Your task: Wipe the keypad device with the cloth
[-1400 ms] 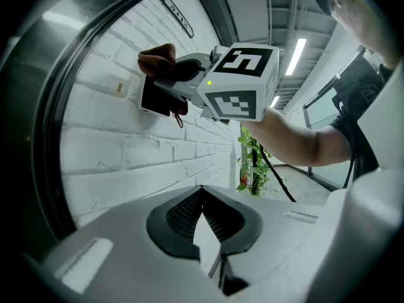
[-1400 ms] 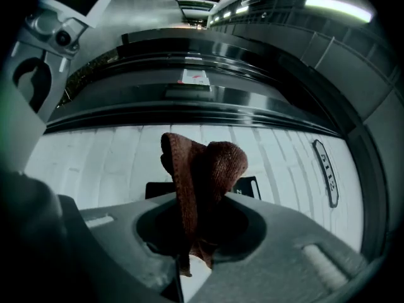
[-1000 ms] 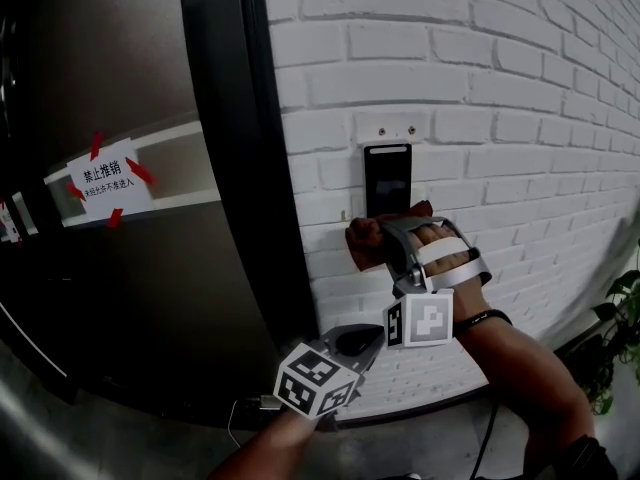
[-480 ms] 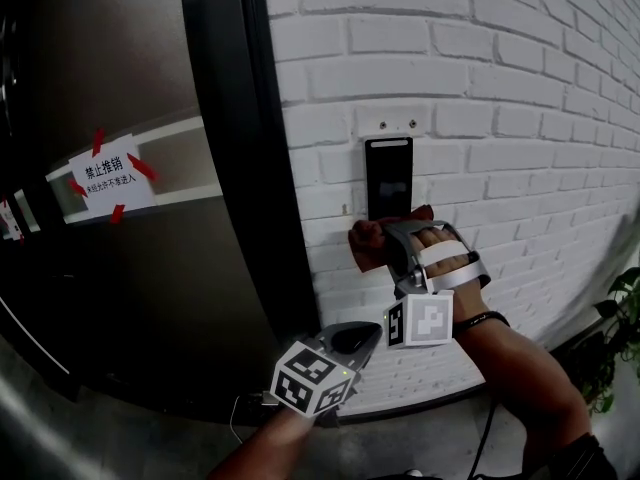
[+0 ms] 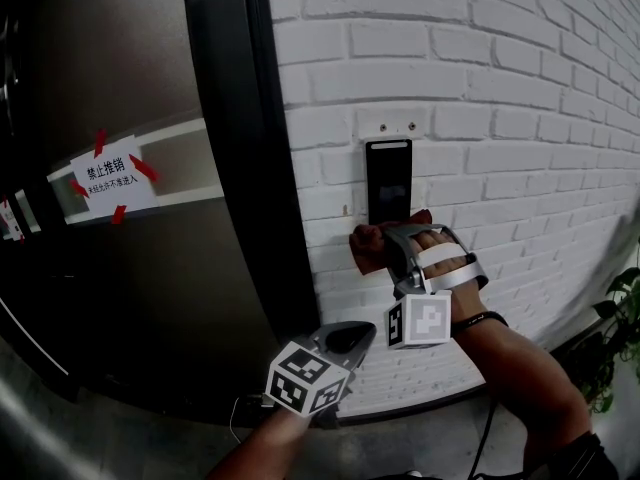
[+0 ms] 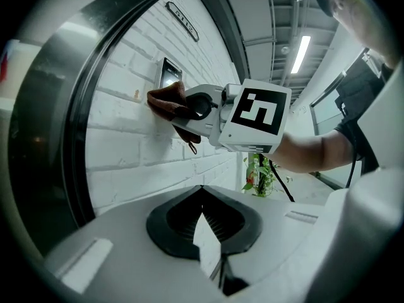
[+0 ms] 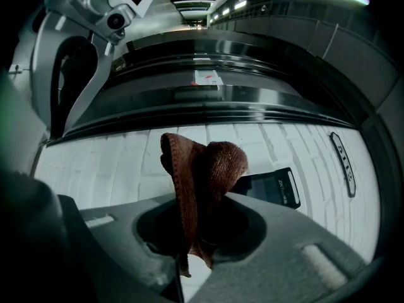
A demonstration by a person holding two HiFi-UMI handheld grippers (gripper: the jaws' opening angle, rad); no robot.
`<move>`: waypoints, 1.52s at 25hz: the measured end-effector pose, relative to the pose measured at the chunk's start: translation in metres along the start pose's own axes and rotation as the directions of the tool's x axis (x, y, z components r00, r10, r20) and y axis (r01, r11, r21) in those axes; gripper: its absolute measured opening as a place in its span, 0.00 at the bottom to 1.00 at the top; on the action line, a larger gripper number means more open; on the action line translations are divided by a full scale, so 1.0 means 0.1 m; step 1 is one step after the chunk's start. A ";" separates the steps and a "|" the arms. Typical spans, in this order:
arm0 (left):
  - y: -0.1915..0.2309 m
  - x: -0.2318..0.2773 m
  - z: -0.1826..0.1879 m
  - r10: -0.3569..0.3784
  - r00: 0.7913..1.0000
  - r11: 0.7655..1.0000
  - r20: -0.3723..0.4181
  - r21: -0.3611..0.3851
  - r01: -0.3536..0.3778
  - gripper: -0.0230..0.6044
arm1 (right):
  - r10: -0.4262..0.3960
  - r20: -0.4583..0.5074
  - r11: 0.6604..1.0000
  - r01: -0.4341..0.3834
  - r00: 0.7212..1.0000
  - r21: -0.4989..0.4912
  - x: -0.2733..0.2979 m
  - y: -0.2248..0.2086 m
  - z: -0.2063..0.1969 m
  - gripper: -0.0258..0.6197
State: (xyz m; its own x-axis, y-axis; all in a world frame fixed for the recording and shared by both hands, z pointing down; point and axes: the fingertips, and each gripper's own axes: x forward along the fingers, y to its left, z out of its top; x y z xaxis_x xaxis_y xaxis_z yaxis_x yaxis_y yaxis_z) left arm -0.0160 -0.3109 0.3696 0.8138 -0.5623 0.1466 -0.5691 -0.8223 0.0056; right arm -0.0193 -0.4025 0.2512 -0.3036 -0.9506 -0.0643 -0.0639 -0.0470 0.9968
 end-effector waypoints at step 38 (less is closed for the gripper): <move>0.06 -0.24 -0.05 0.063 0.998 0.998 0.013 0.020 -0.063 0.06 | -0.223 -0.008 0.974 0.222 0.975 -0.038 0.13 -1.46 0.16 0.13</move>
State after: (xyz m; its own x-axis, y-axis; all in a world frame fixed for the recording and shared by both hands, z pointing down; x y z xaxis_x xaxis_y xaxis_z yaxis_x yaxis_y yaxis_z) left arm -0.0396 -0.3023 0.3706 0.7777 -0.6141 0.1341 -0.6170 -0.7866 -0.0237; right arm -0.0290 -0.4031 0.1041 -0.2745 -0.9186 -0.2844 -0.0939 -0.2687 0.9586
